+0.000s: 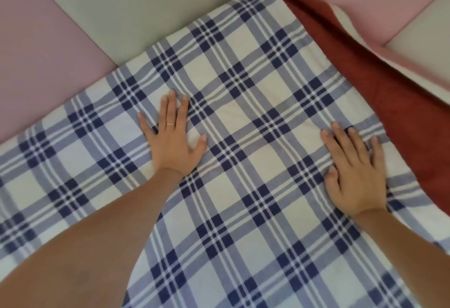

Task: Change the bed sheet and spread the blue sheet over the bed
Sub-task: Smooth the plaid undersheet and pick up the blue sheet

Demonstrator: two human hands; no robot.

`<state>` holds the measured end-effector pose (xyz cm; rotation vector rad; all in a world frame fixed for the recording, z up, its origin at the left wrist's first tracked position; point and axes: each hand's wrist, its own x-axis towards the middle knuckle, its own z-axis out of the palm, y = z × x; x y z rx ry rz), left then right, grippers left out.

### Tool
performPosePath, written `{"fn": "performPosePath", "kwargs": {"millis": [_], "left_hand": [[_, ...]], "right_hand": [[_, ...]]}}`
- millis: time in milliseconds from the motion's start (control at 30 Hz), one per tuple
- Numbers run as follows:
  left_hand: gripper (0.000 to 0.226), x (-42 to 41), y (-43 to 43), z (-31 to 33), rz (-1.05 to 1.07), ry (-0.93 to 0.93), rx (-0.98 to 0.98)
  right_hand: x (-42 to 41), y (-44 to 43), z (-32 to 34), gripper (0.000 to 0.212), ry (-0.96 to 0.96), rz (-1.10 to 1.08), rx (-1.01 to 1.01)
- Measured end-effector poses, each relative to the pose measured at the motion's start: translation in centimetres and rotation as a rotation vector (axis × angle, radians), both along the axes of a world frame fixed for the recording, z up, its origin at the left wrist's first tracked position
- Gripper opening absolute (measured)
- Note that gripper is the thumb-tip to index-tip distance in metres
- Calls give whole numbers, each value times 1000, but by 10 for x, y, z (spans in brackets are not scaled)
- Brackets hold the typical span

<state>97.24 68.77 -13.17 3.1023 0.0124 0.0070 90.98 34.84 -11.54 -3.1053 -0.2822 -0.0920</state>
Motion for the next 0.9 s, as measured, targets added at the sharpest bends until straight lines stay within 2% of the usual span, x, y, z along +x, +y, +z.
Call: {"fn": "performPosePath", "kwargs": {"millis": [133,767,833,900], "left_hand": [[81,1,0,2,-12,18,-21],[79,1,0,11,-3,134,0],[76,-11,-6,17,29,170,-68],[81,-54,-22,23,150,254,-203]], "right_hand": [[0,0,-4,64,-3,-45,0],[8,-4,-12,65,-57,9,34],[9,-4,-12,67,-21,-8,50],[7,-2,-12,69,11,1,40]]}}
